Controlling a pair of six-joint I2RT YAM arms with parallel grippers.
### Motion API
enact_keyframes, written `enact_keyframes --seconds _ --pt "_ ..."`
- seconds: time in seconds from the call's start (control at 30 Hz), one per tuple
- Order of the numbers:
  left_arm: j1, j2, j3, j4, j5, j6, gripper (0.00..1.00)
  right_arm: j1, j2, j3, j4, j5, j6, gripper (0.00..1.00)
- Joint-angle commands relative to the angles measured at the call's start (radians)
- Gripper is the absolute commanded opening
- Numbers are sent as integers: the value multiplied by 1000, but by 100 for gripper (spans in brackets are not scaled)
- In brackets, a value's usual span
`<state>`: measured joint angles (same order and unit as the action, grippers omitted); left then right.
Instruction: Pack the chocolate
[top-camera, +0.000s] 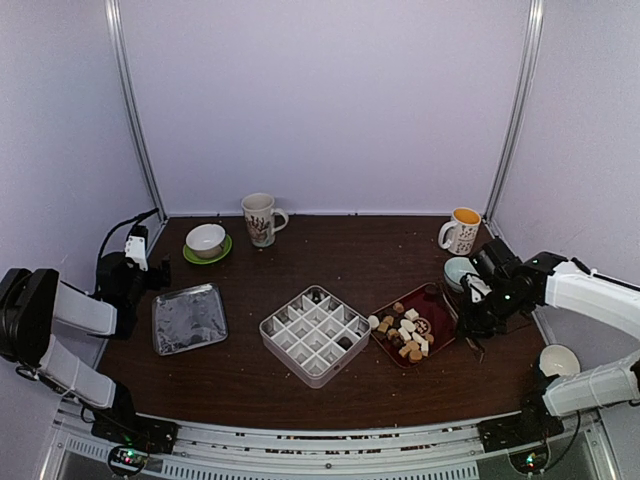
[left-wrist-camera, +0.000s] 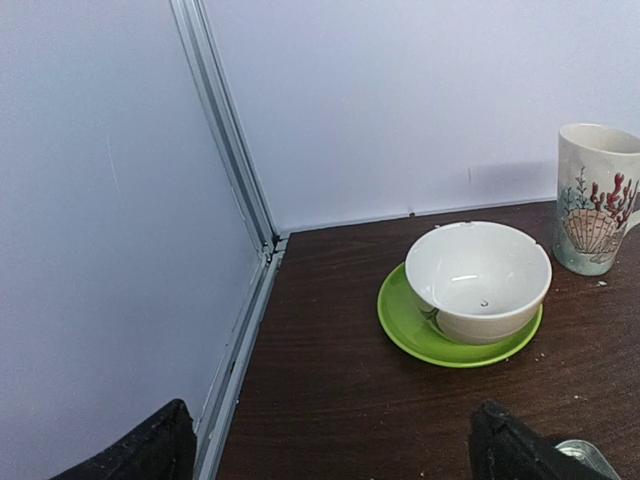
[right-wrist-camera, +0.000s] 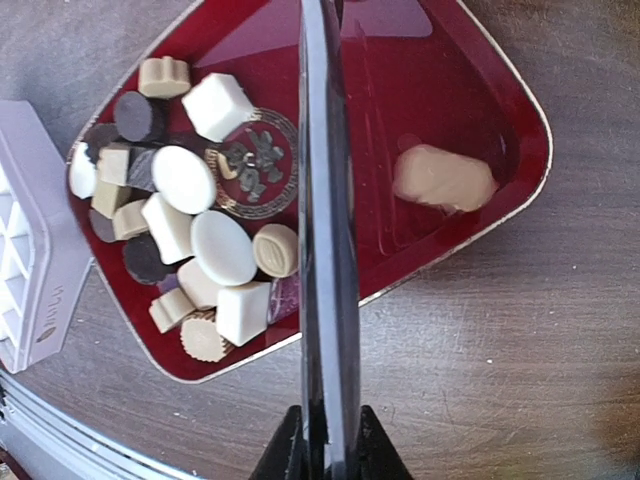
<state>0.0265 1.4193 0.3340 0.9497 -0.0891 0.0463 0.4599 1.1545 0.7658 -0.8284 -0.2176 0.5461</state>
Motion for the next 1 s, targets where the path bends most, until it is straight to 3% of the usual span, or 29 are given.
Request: enact_keyframes --seconds 0.0,0.27,0.4,0.97 --pt "9 6 -1 59 0 -3 98 -4 -49 43 -26 -45 -40 14" --pt "8 6 -1 59 0 -3 98 -3 -109 56 -109 -29 -41 21" --pt "8 6 -1 59 0 -3 98 -3 -144 29 -114 -95 -38 24" --pt "8 6 -1 60 0 -3 98 3 -194 -33 100 -204 -35 23"
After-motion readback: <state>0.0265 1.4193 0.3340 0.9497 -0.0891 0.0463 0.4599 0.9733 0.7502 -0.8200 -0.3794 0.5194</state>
